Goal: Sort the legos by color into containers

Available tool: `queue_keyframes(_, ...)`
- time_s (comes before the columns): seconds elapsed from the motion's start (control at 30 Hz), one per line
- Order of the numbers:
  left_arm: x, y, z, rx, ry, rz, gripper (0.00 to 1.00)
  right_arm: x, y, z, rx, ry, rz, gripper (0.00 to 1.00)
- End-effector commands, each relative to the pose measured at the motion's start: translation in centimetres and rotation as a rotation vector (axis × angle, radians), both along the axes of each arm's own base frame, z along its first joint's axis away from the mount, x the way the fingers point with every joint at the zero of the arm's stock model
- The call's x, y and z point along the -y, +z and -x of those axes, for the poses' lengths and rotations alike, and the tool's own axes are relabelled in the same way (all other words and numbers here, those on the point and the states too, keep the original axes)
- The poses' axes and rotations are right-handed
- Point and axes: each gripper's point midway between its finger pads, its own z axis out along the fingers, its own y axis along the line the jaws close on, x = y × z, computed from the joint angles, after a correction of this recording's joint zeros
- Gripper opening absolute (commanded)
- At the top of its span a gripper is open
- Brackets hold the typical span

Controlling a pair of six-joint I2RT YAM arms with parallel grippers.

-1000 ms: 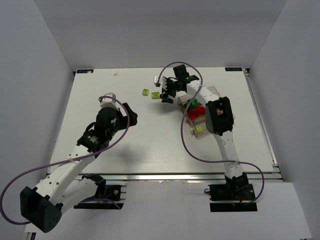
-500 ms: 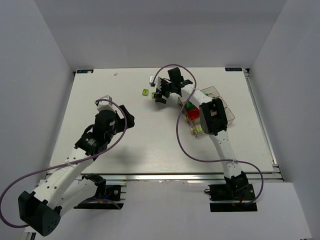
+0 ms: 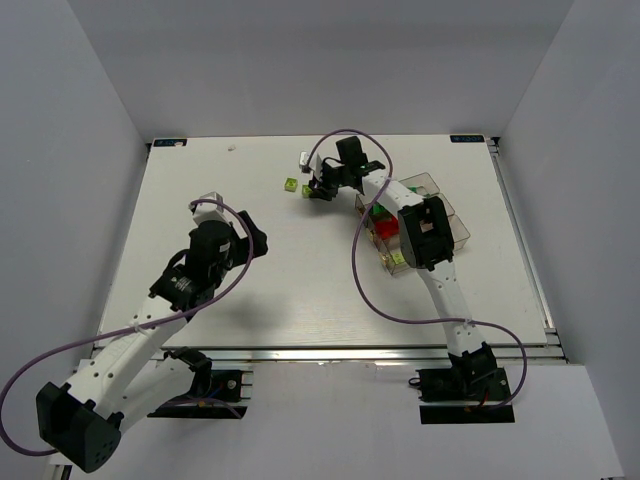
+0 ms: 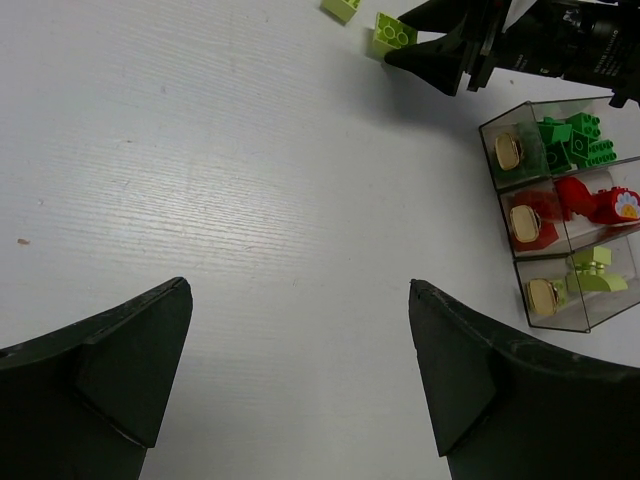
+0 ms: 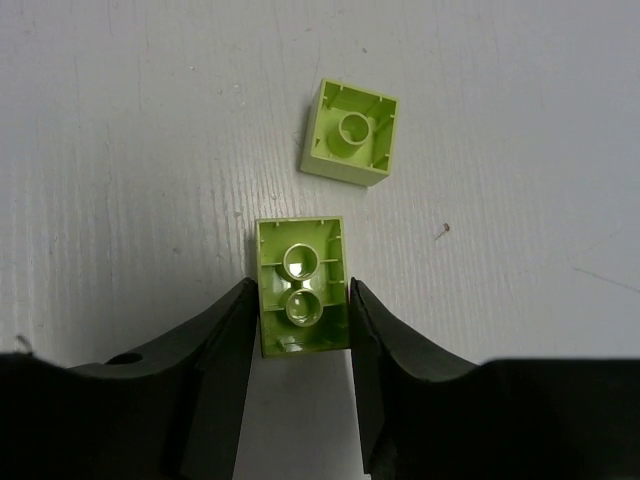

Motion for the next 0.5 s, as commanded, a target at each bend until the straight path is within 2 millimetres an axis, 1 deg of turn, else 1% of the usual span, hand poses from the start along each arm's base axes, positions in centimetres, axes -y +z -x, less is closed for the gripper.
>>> queue_keyframes(0.0,-0.2,0.5,-0.3,0.011,0.015,0.004,0.98,-0.3,1.1,1.0,0.003,0.058,-0.043,0.38)
queue_keyframes(0.03,-0.1,0.5,-0.3,0.011,0.015,0.004,0.98,-0.2,1.2,1.2,0.004,0.061,-0.040,0.36)
queue_keyframes(0.07,-0.2,0.5,-0.4,0.009,0.016,0.000,0.98,-0.2,2.1,1.4,0.013,0.076,-0.052,0.35)
queue_keyframes(0.1,-0.1,0.6,-0.4,0.011,0.013,0.003,0.98,-0.2,2.7,1.6,0.016,0.085,-0.058,0.34)
queue_keyframes(0.13,0.0,0.7,-0.6,0.013,0.011,0.004,0.98,-0.3,2.7,2.3,0.002,0.101,-0.067,0.31)
queue_keyframes(0.17,0.1,0.7,-0.6,0.012,0.009,0.002,0.98,-0.3,3.4,2.5,0.004,0.109,-0.076,0.30)
queue_keyframes(0.2,0.1,0.8,-0.7,0.014,0.009,0.004,0.98,-0.4,5.4,2.8,0.018,0.117,-0.096,0.28)
queue_keyframes(0.23,0.2,0.9,-0.8,0.017,0.010,0.003,0.98,-0.4,5.9,3.5,0.005,0.131,-0.111,0.26)
queue_keyframes(0.27,0.2,1.1,-0.9,0.021,0.010,0.005,0.98,-0.4,7.0,3.8,0.006,0.133,-0.124,0.24)
queue_keyframes(0.3,0.2,1.2,-1.0,0.027,0.010,0.008,0.98,-0.3,9.5,4.2,0.002,0.122,-0.151,0.24)
queue_keyframes(0.33,0.3,1.2,-1.0,0.027,0.007,0.010,0.98,-0.4,10.3,4.8,-0.012,0.131,-0.162,0.22)
queue_keyframes(0.37,0.4,1.3,-1.2,0.034,0.005,0.013,0.98,-0.1,12.5,5.9,-0.028,0.136,-0.184,0.20)
queue_keyframes(0.4,0.6,1.4,-1.2,0.038,0.001,0.018,0.98,0.0,14.0,6.1,-0.019,0.133,-0.196,0.20)
queue_keyframes(0.43,0.7,1.3,-1.3,0.040,-0.004,0.020,0.98,0.3,14.3,6.9,-0.044,0.133,-0.202,0.18)
queue_keyframes(0.47,0.9,1.2,-1.4,0.038,-0.014,0.024,0.98,0.6,16.9,7.7,-0.026,0.131,-0.223,0.18)
